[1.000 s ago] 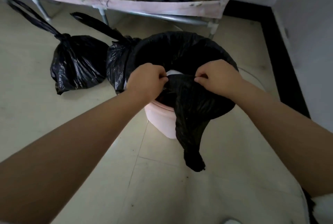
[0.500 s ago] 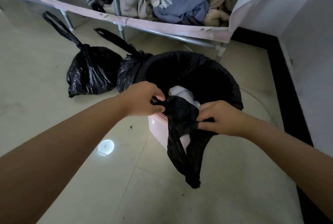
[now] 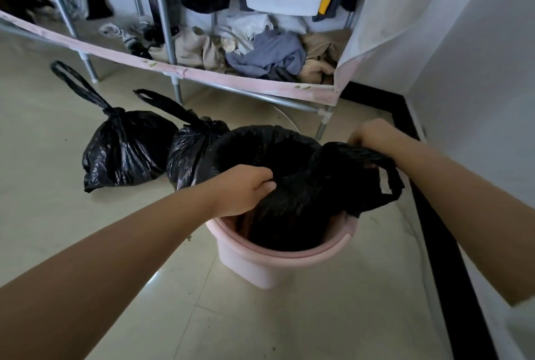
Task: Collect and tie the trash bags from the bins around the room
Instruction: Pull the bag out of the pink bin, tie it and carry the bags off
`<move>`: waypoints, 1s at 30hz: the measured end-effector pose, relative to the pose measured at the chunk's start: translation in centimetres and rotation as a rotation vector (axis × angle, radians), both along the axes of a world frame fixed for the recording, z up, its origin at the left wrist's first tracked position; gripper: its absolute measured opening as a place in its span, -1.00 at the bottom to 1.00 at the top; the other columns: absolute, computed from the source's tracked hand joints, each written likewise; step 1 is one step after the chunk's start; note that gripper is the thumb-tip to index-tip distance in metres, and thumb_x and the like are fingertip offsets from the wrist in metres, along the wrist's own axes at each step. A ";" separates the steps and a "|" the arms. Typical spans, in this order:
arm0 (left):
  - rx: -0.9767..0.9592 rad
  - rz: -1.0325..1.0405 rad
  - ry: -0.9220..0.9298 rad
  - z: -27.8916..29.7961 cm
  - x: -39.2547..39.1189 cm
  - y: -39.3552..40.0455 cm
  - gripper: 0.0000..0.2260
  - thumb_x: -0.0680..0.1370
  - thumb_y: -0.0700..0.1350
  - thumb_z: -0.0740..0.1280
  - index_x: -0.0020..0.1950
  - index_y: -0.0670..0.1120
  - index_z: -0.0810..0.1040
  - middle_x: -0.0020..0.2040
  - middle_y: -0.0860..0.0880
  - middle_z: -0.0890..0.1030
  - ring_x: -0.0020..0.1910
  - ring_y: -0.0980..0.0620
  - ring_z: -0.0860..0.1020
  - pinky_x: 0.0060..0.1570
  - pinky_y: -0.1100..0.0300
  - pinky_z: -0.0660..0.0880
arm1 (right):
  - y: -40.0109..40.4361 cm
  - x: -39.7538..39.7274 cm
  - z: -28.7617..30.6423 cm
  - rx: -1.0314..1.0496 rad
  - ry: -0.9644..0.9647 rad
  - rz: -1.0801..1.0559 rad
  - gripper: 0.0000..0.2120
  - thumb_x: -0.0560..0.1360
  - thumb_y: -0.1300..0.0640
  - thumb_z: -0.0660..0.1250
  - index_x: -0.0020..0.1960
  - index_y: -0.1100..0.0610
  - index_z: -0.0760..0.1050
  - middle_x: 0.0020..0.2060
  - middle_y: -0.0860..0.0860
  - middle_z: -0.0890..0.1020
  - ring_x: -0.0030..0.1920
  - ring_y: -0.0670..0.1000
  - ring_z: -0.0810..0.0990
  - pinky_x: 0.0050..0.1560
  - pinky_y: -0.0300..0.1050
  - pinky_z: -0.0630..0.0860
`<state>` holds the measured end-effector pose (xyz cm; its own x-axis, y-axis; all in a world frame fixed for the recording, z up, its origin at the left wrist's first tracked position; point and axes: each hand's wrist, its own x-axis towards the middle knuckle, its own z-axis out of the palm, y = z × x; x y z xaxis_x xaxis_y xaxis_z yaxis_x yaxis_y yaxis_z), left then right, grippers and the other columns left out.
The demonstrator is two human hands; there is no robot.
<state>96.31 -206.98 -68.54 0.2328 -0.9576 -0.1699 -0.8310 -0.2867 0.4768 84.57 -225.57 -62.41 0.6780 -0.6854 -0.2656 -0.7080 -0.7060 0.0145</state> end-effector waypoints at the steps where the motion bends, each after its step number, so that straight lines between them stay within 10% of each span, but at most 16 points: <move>1: -0.008 -0.019 0.019 0.1 0.0 0.2 -0.86 0.58 -0.02 0.20 -0.09 -0.08 0.42 -0.25 0.06 0.42 -0.12 0.04 0.44 -0.14 0.24 0.31 | 0.1 -0.4 0.1 0.078 -0.115 -0.042 -0.69 0.52 0.29 0.18 0.21 0.20 0.55 0.20 0.19 0.58 0.22 0.16 0.51 0.02 -0.14 0.44; 5: 0.105 -0.012 -0.111 0.4 1.2 1.6 -0.74 0.47 -0.12 0.38 0.14 -0.12 0.49 -0.15 0.08 0.43 -0.10 0.08 0.41 -0.11 0.27 0.32 | 3.0 -2.7 0.5 0.628 -0.465 -0.099 -0.68 0.60 0.03 0.08 0.27 0.06 0.43 0.29 0.07 0.47 0.23 0.04 0.44 0.28 -0.07 0.36; 9: 0.188 0.071 -0.290 0.4 2.4 3.0 -0.89 0.45 -0.26 0.26 -0.16 -0.05 0.45 -0.14 -0.02 0.47 -0.10 -0.02 0.44 -0.09 0.11 0.42 | 5.2 -3.4 -1.6 0.175 0.157 0.284 -0.33 0.47 -0.09 0.29 0.49 0.03 0.11 0.51 0.00 0.08 0.47 0.04 0.19 0.43 -0.04 0.24; 15: 0.123 0.294 -0.285 0.1 3.2 3.7 -0.77 0.59 -0.08 0.16 0.08 -0.14 0.54 -0.03 -0.15 0.59 0.06 -0.14 0.54 -0.02 0.11 0.44 | 3.1 -2.2 -1.4 0.202 -0.134 0.016 -0.70 0.52 0.32 0.15 0.23 0.23 0.44 0.07 0.19 0.55 -0.03 0.11 0.55 -0.15 -0.15 0.43; 20: -0.175 0.313 0.172 1.2 2.4 1.8 -0.70 0.62 -0.11 0.12 -0.32 0.05 0.26 -0.38 0.03 0.38 -0.21 -0.03 0.42 -0.30 0.17 0.20 | 0.3 -1.7 1.6 0.550 -0.594 -0.349 -0.66 0.50 0.46 -0.01 0.11 0.32 0.47 -0.40 0.17 0.44 -0.58 0.01 0.40 -0.51 -0.23 0.27; 25: 0.231 0.034 -0.176 3.6 5.1 2.0 -0.68 0.48 0.12 0.33 0.03 -0.11 0.50 -0.16 -0.02 0.51 -0.12 -0.01 0.49 -0.12 0.21 0.37 | -0.7 -2.5 4.7 0.754 -0.394 -0.269 -0.72 0.42 0.43 -0.05 -0.38 0.25 0.32 -0.67 0.02 0.22 -0.76 -0.14 0.08 -0.62 -0.47 0.06; 30: 0.352 0.141 -0.651 2.7 8.5 2.5 -0.69 0.53 -0.18 0.20 0.26 -0.03 0.47 0.16 -0.07 0.53 0.18 -0.07 0.51 0.07 0.09 0.52 | -1.1 -3.7 6.1 0.822 -0.305 -0.214 -0.88 0.10 0.28 0.07 -0.41 0.27 0.35 -0.74 -0.04 0.22 -0.75 -0.14 0.08 -0.61 -0.45 0.07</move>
<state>104.82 -204.46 -65.80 0.5076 -0.8256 -0.2465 -0.8575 -0.4561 -0.2381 80.90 -226.63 -56.31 0.6792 -0.4782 -0.5568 -0.7158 -0.2638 -0.6465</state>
